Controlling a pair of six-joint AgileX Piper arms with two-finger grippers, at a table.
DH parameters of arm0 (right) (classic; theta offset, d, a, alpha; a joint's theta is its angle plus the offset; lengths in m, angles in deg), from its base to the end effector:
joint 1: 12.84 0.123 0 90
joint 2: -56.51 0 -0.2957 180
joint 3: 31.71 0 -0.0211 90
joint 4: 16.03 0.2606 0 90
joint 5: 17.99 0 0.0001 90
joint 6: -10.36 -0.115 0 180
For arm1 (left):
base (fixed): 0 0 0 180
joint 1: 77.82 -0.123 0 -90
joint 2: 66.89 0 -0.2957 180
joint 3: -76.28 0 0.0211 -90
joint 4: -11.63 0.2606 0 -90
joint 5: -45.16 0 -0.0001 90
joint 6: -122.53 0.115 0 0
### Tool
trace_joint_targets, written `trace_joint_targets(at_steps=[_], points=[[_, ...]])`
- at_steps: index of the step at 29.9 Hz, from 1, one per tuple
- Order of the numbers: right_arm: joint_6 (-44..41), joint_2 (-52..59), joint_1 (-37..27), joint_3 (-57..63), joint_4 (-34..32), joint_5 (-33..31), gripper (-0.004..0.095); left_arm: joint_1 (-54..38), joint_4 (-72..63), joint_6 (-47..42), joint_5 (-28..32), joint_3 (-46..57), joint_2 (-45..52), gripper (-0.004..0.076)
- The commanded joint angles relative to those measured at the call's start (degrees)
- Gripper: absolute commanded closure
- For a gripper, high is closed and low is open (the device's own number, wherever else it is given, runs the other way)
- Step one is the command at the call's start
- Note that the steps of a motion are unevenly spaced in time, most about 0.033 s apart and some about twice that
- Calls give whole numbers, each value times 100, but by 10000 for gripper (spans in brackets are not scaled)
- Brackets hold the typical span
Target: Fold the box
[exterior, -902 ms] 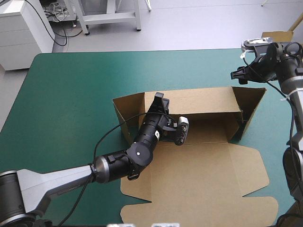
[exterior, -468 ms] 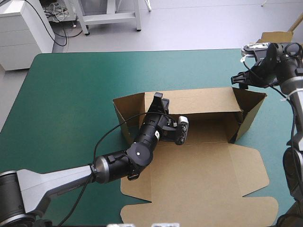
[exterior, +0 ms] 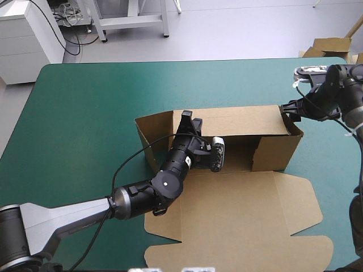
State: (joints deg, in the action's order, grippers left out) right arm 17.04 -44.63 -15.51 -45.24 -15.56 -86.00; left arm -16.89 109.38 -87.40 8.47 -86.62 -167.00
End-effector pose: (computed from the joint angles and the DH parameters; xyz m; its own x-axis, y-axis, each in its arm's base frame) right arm 0.3636 -0.0161 0.3403 -0.9089 -0.0710 -0.4109 -0.0599 0.9974 -0.0399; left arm 0.2440 -0.2986 0.2798 0.3479 0.9299 -0.1196 0.3183 0.0028 0.9480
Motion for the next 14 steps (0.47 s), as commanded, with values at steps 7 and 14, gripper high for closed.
trace_joint_targets(at_steps=[7,14], points=[[1143,1168,-501,1221,1373,656,240,33,-91,-119,-21,-68,187,731],[1995,1784,-554,2344,1963,1266,240,33,-91,-119,-12,-68,187,731]])
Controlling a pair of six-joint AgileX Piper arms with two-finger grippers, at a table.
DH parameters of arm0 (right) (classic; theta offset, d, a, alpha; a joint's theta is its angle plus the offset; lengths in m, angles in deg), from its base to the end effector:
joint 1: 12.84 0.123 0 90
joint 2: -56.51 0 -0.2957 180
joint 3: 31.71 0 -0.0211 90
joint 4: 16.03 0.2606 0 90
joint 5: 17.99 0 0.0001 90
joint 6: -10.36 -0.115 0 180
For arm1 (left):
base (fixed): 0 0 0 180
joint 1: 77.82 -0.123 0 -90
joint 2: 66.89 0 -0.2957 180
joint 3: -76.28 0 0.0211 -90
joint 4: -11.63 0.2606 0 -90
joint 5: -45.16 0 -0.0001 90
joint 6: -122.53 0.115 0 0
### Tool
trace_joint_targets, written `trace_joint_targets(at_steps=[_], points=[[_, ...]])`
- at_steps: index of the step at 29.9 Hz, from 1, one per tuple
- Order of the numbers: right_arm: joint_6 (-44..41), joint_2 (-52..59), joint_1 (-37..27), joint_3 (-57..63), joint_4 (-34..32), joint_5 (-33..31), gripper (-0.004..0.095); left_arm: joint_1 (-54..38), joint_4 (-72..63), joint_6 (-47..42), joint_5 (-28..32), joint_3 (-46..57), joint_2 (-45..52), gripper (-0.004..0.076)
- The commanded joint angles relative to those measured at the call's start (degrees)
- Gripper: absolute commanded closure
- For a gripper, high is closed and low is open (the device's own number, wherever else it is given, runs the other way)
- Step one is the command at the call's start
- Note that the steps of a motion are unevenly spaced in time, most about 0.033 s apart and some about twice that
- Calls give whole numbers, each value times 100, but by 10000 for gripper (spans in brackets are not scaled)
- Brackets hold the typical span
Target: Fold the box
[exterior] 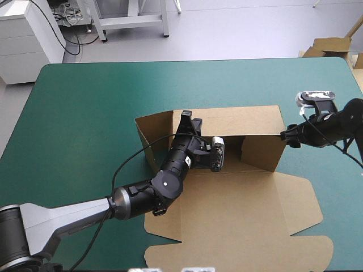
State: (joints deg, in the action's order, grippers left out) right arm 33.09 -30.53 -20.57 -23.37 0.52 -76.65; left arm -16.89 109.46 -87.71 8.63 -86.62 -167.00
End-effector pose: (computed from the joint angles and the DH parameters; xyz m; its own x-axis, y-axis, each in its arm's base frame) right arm 0.2979 -0.0122 0.3155 -0.8616 -0.1189 -0.4935 -0.1924 0.9761 0.1007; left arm 0.2438 -0.2989 0.2798 0.3490 0.9288 -0.1245 0.3204 0.0065 0.9473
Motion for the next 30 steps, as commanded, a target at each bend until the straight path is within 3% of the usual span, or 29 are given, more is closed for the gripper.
trace_joint_targets(at_steps=[1,14,21,26,30], points=[[495,449,-48,273,395,376,240,33,-99,-88,-28,-68,187,731],[1220,749,-48,565,220,437,240,33,-99,-98,-28,-68,187,731],[1894,749,-48,565,247,81,240,33,-99,-98,-28,-68,187,731],[2584,668,-48,565,992,360,240,33,-99,-98,-28,-68,187,731],[2821,480,-48,565,1619,225,240,33,-99,-98,-28,-68,187,731]])
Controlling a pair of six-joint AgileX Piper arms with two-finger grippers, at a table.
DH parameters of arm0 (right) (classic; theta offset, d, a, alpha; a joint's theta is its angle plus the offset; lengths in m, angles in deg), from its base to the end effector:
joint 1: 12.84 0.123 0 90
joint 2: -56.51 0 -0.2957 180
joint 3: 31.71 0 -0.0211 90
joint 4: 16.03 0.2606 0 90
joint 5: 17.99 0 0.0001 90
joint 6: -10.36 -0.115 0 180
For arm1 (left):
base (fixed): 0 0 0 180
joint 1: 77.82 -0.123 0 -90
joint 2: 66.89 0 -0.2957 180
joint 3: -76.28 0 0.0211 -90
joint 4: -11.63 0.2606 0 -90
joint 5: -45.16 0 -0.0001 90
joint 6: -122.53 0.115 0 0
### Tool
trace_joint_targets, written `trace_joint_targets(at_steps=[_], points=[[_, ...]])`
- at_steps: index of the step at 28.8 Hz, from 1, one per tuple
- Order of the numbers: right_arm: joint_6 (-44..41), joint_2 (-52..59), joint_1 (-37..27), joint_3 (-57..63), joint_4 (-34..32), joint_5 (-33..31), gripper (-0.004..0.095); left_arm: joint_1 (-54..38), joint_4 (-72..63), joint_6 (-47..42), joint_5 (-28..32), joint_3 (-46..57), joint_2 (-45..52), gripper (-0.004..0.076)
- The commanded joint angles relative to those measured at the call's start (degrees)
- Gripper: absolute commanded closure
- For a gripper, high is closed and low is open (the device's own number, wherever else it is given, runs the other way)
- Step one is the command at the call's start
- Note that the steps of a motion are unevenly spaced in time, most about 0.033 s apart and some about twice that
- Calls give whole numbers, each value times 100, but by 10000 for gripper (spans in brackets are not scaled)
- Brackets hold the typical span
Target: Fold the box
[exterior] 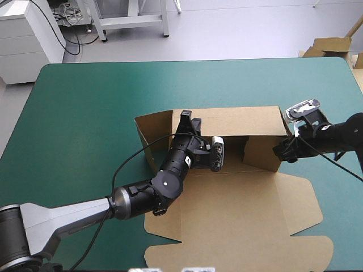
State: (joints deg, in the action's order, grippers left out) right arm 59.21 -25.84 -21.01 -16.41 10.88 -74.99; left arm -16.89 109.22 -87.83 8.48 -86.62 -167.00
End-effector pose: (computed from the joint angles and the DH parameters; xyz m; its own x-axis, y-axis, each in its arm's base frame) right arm 0.2757 0.0045 0.3087 -0.7008 -0.4139 -0.5810 -0.5187 0.8548 0.0168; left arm 0.2439 -0.2985 0.2796 0.3442 0.9301 -0.1286 0.3230 0.0113 0.9463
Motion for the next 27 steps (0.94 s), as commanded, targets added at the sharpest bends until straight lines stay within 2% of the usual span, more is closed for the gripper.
trace_joint_targets(at_steps=[1,6,12,18,22,25,27], points=[[210,-42,-4,-122,642,-19,240,33,-76,-87,-13,-68,187,731],[210,-263,-4,-122,718,-153,240,33,-76,-87,-13,-68,187,731],[210,-500,-4,-122,1408,-153,240,33,-68,-87,-13,-68,187,731],[236,-580,-4,-122,1395,-152,246,33,-68,-87,30,-68,187,731],[236,-580,-4,-122,1395,-176,345,33,-80,-155,30,-68,187,731],[283,-580,-4,-76,1395,-281,468,33,-80,-155,30,-68,187,731],[368,-569,-4,39,1405,-303,501,33,-80,-155,30,-68,187,731]])
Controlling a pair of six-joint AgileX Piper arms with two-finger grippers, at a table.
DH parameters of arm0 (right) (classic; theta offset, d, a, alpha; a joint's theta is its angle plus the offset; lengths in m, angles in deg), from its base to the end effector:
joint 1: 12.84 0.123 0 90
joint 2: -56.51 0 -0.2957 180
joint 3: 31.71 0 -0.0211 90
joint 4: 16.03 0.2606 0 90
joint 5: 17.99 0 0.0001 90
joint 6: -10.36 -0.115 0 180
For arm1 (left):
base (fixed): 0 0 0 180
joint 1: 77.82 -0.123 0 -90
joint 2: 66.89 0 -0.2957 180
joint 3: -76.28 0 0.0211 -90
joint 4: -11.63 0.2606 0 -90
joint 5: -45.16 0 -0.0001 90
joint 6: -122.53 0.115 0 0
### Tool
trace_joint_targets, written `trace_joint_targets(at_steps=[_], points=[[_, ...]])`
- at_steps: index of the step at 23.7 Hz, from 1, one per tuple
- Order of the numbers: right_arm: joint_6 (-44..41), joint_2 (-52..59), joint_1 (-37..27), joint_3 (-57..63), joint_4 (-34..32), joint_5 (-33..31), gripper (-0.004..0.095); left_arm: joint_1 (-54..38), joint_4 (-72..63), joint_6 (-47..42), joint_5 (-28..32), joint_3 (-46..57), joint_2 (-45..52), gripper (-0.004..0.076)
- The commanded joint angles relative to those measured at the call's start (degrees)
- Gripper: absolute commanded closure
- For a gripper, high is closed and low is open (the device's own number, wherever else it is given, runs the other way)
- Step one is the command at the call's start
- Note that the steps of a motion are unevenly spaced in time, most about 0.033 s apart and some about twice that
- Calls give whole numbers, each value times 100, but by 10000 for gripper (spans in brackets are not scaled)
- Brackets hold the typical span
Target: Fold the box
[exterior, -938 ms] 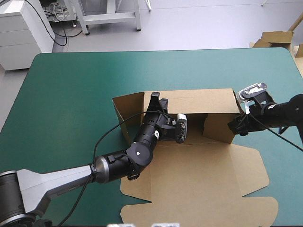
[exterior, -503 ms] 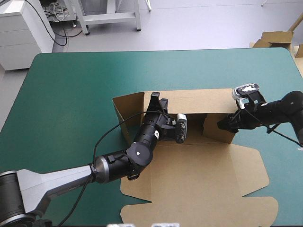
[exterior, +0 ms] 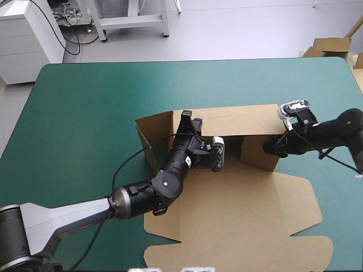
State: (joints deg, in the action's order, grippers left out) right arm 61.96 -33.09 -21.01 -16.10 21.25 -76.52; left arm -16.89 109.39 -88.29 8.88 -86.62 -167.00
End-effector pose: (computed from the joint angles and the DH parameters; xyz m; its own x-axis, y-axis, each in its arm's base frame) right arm 0.2978 0.0173 0.2796 -0.7570 -0.3229 -0.5680 -0.5198 0.8243 0.2243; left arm 0.2436 -0.2993 0.2795 0.3484 0.9274 -0.1360 0.3268 0.0158 0.9450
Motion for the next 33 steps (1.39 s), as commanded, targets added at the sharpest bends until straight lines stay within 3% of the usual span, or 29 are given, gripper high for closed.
trace_joint_targets(at_steps=[1,5,7,9,11,14,18,26,33], points=[[144,171,-4,131,368,-75,513,33,-97,-109,-10,-68,187,731],[489,336,-4,773,573,603,520,33,-97,-109,-10,-68,187,731],[1078,496,-4,1186,1215,1246,545,33,-97,-109,-10,-68,187,731],[1817,539,-4,1324,1689,1199,684,33,-97,-109,-10,-68,187,731],[1920,551,-4,1324,1700,1171,789,33,-97,-109,-10,-68,187,731],[1983,602,7,1324,1712,1161,838,33,-97,-109,-10,-68,187,731],[1295,882,317,1324,1490,1543,838,33,-75,-109,-10,-68,187,731],[-536,1145,1300,1324,156,2685,839,33,-75,-109,-10,-68,187,731],[-1048,1145,1501,1324,35,2839,840,33,-74,-109,13,-68,187,731]])
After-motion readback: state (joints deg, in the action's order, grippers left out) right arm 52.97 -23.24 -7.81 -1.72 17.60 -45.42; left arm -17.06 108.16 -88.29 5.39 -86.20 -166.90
